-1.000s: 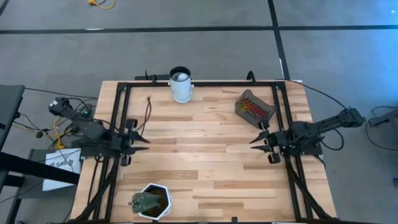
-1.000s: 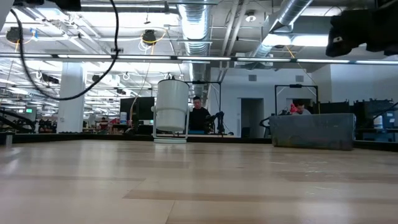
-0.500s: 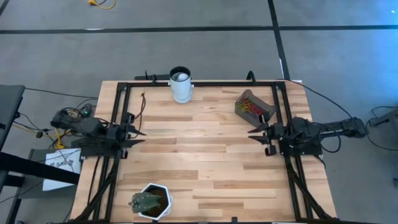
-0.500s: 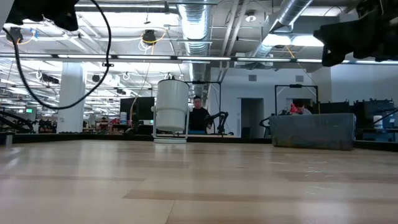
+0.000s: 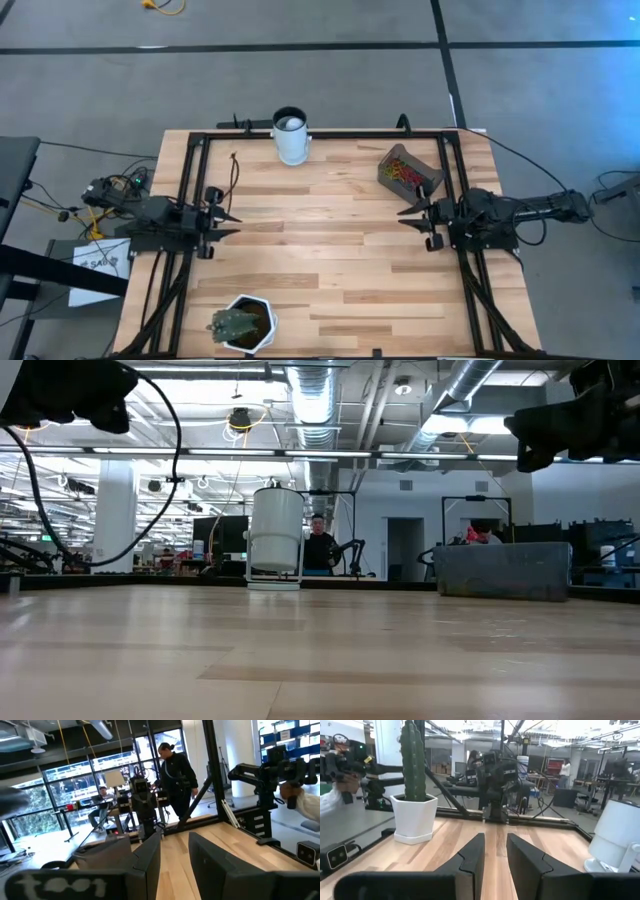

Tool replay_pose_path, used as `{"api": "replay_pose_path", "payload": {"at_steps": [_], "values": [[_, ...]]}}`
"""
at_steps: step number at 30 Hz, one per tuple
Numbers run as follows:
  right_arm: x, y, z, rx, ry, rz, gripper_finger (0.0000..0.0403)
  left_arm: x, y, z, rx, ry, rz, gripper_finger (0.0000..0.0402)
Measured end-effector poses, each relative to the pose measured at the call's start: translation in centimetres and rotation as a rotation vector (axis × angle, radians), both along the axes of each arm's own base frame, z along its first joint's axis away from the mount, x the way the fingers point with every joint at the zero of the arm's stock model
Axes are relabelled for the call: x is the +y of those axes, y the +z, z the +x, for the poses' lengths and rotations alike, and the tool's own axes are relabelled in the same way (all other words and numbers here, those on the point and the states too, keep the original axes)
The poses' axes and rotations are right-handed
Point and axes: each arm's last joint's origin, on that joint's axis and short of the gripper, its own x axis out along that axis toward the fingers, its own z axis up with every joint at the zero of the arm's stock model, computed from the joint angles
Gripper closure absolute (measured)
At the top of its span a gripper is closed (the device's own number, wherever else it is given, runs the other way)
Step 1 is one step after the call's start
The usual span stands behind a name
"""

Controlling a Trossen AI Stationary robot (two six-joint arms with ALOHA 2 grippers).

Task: Pick and place items into bin
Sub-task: Return to Home Position

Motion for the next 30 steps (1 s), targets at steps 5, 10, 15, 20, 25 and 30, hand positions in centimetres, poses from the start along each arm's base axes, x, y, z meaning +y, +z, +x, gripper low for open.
{"api": "replay_pose_path", "payload": {"at_steps": [5,10,15,20,25,30], "values": [[0.0,-0.1,0.0,0.007,0.001,0.016,0.0326,0.0,-0.4,0.1,0.041,0.000,-0.004,0.0310],[0.1,-0.3,0.0,0.037,0.009,0.032,0.0326,0.0,-0.9,0.1,0.099,-0.005,-0.027,0.0310],[0.1,-0.6,0.0,0.067,0.010,0.063,0.0326,0.0,-1.4,0.2,0.142,-0.005,-0.024,0.0310],[0.1,-1.0,0.0,0.118,0.004,0.095,0.0326,0.0,-2.0,0.2,0.218,0.003,-0.075,0.0310],[0.0,-1.9,0.0,0.221,-0.008,0.217,0.0326,0.1,-2.4,0.1,0.277,0.026,-0.151,0.0310],[-0.1,-2.7,-0.1,0.303,-0.075,0.219,0.0326,0.1,-2.5,0.1,0.283,0.027,-0.158,0.0310]]}}
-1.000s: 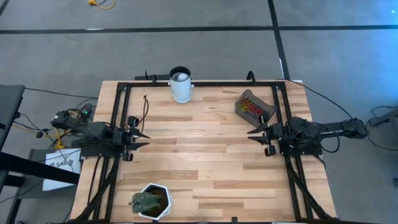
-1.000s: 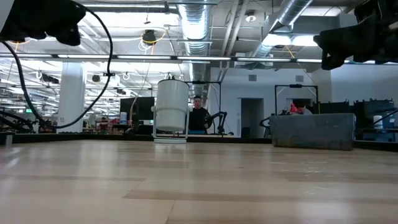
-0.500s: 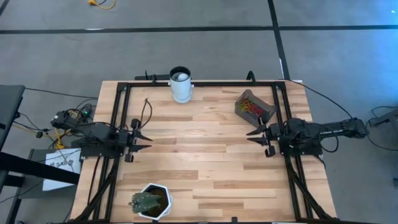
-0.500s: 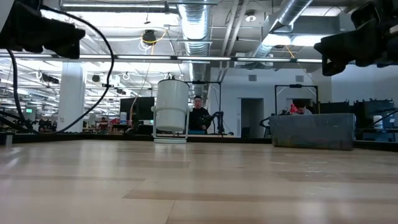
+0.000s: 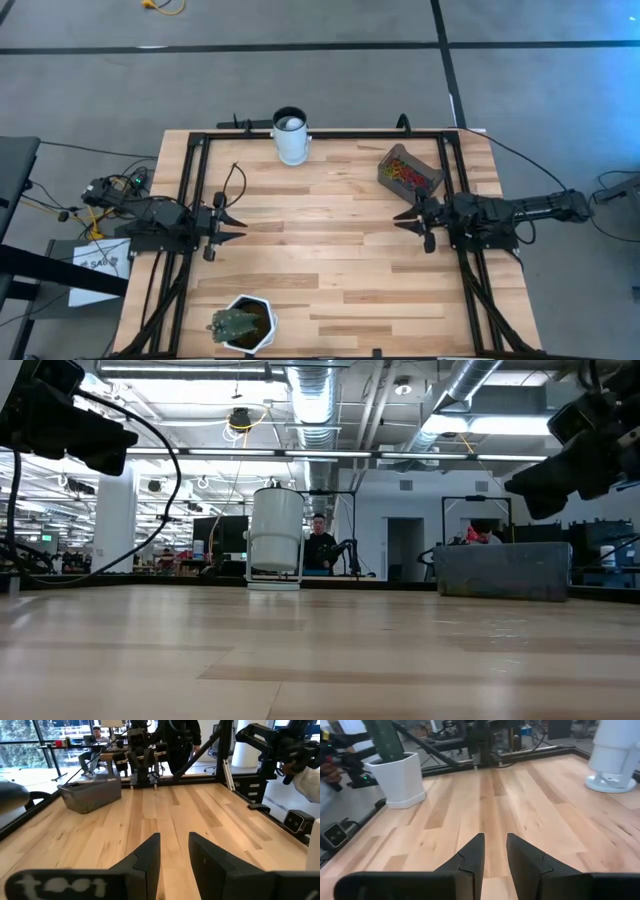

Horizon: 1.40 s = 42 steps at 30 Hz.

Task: Pick and place items into bin
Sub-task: Return to Home Position

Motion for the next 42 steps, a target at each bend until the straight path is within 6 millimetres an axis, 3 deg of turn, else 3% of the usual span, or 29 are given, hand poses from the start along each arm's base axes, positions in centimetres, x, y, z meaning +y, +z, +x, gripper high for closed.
{"api": "replay_pose_path", "payload": {"at_steps": [42], "values": [[-0.05,-0.11,0.05,0.014,-0.019,-0.005,0.0326,-0.02,-0.09,0.00,0.007,-0.006,0.002,0.0310]]}}
